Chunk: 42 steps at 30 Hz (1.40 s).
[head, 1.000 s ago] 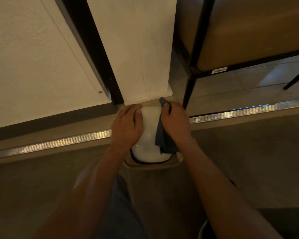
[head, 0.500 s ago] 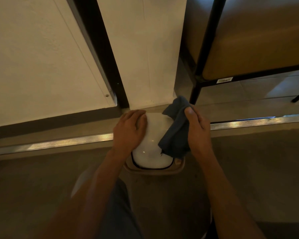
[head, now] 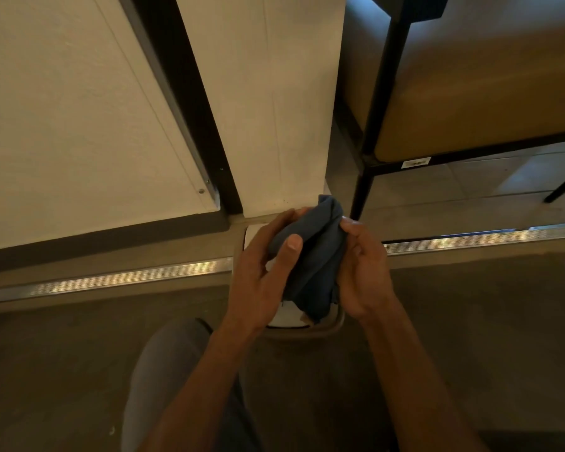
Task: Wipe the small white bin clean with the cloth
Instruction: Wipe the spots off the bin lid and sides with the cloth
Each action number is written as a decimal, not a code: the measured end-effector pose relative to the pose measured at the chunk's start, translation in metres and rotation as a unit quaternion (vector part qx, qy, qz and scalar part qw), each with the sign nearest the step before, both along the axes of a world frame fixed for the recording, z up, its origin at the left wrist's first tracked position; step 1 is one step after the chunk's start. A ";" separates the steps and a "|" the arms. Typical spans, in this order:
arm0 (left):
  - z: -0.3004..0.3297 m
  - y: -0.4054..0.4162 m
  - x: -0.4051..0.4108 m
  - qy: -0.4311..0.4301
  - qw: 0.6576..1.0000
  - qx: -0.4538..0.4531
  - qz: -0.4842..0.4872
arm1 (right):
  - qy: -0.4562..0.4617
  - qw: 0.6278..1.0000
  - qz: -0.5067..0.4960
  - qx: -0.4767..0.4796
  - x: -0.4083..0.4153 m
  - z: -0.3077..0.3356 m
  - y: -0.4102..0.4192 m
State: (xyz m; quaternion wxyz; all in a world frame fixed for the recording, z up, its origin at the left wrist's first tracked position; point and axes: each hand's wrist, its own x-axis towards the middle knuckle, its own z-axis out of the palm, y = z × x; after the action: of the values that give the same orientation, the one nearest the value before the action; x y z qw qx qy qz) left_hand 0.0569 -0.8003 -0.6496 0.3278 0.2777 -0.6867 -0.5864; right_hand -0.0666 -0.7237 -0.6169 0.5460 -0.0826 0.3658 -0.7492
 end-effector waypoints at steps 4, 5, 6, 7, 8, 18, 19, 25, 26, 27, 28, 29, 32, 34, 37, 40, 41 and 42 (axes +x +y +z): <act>0.003 0.010 0.003 -0.054 0.996 -0.052 0.053 | -0.001 1.000 -0.002 0.015 0.005 -0.001 -0.001; 0.004 0.011 0.004 -0.061 0.995 -0.049 0.066 | -0.007 1.000 0.000 0.023 0.007 -0.001 -0.002; 0.005 0.012 0.005 -0.067 0.994 -0.048 0.078 | -0.013 0.999 0.001 0.033 0.008 -0.002 -0.002; 0.005 0.010 0.006 -0.069 0.992 -0.067 0.085 | -0.011 0.999 0.004 0.040 0.008 -0.002 -0.003; 0.005 0.008 0.007 -0.072 0.989 -0.092 0.089 | -0.005 0.999 0.011 0.038 0.010 -0.003 -0.004; 0.030 -0.007 0.030 -0.052 0.981 -0.119 0.146 | 0.249 0.958 0.066 0.124 0.009 -0.011 -0.024; 0.030 -0.012 0.033 -0.061 0.979 -0.118 0.157 | 0.267 0.955 0.069 0.111 0.008 -0.009 -0.023; 0.058 -0.037 0.046 -0.086 0.959 -0.165 0.212 | 0.472 0.874 -0.002 0.114 0.001 -0.013 -0.027; 0.062 -0.042 0.048 -0.094 0.952 -0.184 0.226 | 0.512 0.850 -0.025 0.126 -0.002 -0.017 -0.029; 0.066 -0.048 0.049 -0.100 0.944 -0.199 0.244 | 0.554 0.820 -0.046 0.135 -0.005 -0.020 -0.032; 0.071 -0.053 0.050 -0.106 0.937 -0.213 0.257 | 0.591 0.791 -0.060 0.143 -0.007 -0.025 -0.035; 0.073 -0.059 0.050 -0.114 0.928 -0.230 0.270 | 0.617 0.769 -0.067 0.152 -0.009 -0.029 -0.037; 0.075 -0.074 0.045 -0.146 0.904 -0.278 0.289 | 0.667 0.724 -0.048 0.170 -0.012 -0.043 -0.043; 0.067 -0.080 0.036 -0.167 0.889 -0.319 0.283 | 0.697 0.696 -0.042 0.168 -0.013 -0.051 -0.045; 0.042 -0.078 0.019 -0.199 0.883 -0.351 0.240 | 0.727 0.665 -0.037 0.169 -0.013 -0.063 -0.046; 0.013 -0.064 0.005 -0.225 0.886 -0.366 0.174 | 0.741 0.649 -0.047 0.167 -0.014 -0.075 -0.047; 0.005 -0.056 0.003 -0.228 0.891 -0.365 0.145 | 0.746 0.642 -0.048 0.171 -0.014 -0.078 -0.047; -0.003 -0.048 0.003 -0.239 0.898 -0.352 0.116 | 0.750 0.635 -0.044 0.178 -0.015 -0.080 -0.047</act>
State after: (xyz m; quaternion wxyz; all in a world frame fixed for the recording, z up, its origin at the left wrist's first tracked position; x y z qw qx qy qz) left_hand 0.0603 -0.8484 -0.6521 0.2959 0.3539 -0.8687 -0.1802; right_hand -0.0816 -0.7707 -0.6973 0.0543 -0.5011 0.7790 -0.3731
